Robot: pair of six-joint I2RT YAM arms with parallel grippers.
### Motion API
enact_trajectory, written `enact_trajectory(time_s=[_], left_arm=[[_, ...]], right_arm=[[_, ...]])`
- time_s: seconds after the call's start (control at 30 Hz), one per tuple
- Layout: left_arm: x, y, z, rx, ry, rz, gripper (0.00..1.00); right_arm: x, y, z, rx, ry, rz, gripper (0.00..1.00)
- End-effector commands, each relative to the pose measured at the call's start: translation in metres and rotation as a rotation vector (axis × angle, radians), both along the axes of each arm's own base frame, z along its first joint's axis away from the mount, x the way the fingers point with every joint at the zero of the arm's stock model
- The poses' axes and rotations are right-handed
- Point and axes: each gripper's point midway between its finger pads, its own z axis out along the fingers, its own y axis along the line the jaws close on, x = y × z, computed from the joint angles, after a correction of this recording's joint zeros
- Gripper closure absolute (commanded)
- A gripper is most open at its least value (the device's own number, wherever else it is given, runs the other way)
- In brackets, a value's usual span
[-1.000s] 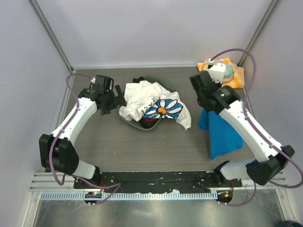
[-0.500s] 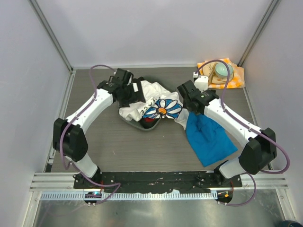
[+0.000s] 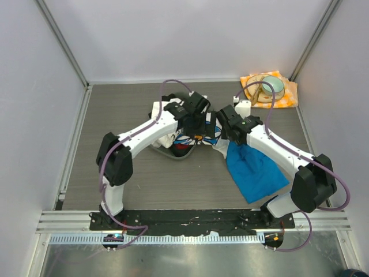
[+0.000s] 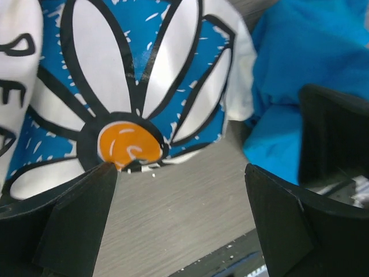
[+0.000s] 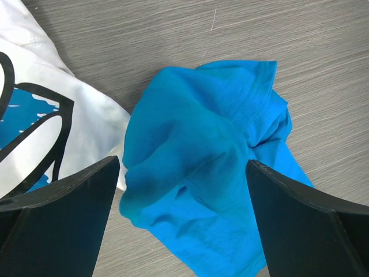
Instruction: Fold and stack the t-shirts
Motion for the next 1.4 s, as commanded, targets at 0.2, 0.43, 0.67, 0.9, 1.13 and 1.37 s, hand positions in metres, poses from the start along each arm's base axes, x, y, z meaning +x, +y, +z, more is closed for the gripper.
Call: enact_trajectory(time_s=[0.2,0.43,0.67,0.9,1.13,1.37], left_arm=[[0.028,0.009,-0.036,0.196,-0.054,0.04,0.02],[0.044,0.016,-0.05,0.285,-0.085,0.051,0.25],[0.047,0.014,-0.066,0.307,-0.076,0.048,0.43],[0.048,0.011,-0.076,0.307,-0.067,0.043,0.68],[0.05,0.01,-0.073,0.296,-0.073,0.05,1.0],[0.064,0.024,-0.004,0.238,-0.179,0.104,1.0]], right_arm=[[-0.003,-0.007,0.017,0.046,-0.089,-0.027,0.03],[-0.007,-0.012,0.022,0.055,-0.106,-0.032,0.02],[-0.012,-0.016,0.016,0.05,-0.091,-0.033,0.02],[-0.013,-0.015,0.011,0.054,-0.084,-0.029,0.02],[-0.014,-0.016,0.008,0.054,-0.081,-0.03,0.02],[-0.014,-0.015,0.007,0.056,-0.08,-0.025,0.02]])
